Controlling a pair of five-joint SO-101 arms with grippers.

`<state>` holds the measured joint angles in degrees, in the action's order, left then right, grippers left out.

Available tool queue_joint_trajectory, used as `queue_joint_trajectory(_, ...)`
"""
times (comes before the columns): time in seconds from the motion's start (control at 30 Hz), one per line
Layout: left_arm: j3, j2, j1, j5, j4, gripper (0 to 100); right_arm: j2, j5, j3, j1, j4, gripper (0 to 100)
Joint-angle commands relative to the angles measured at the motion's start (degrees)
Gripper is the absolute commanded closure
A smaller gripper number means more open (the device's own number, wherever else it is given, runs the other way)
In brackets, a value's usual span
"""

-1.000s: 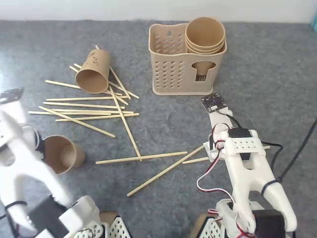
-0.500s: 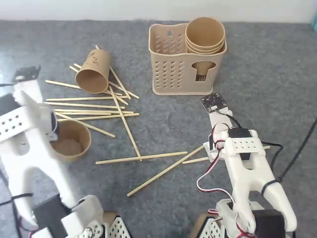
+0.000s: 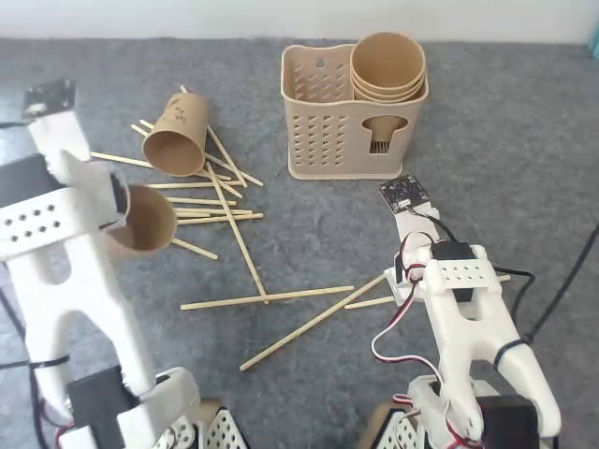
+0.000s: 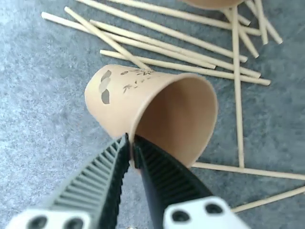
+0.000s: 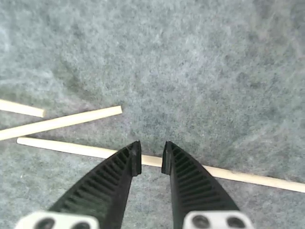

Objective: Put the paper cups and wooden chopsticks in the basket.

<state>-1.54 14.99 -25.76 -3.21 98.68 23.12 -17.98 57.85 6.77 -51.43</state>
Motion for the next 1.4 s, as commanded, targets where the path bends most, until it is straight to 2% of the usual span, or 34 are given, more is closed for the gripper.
queue_joint_trajectory(0.0,6.64,1.14,4.13,-6.59,1.85,99,0.22,-0.70,-0.09,-0.75,0.92,90.2)
queue_joint_trajectory(0.23,17.98,0.79,15.12,-21.63,1.76,99,0.22,-0.70,-0.09,-0.75,0.92,90.2)
queue_joint_trajectory(0.4,29.58,0.62,24.53,-27.08,0.79,99,0.22,-0.70,-0.09,-0.75,0.92,90.2)
queue_joint_trajectory(0.57,36.53,0.62,31.74,-30.51,-6.24,99,0.22,-0.79,-0.09,-0.75,0.92,90.2)
queue_joint_trajectory(0.7,37.14,0.53,36.40,-33.76,-12.57,99,0.22,-0.79,-0.09,-0.75,0.92,90.2)
queue_joint_trajectory(0.9,37.67,-5.45,39.56,-41.14,-22.95,99,0.22,-0.79,-0.09,-0.75,0.92,90.2)
queue_joint_trajectory(1.13,41.98,-16.88,42.64,-42.99,-32.88,98,0.22,-0.79,-0.09,-0.75,0.92,90.2)
queue_joint_trajectory(1.37,56.04,-28.66,47.03,-46.15,-32.88,95,0.22,-0.79,-0.09,-0.75,0.92,90.2)
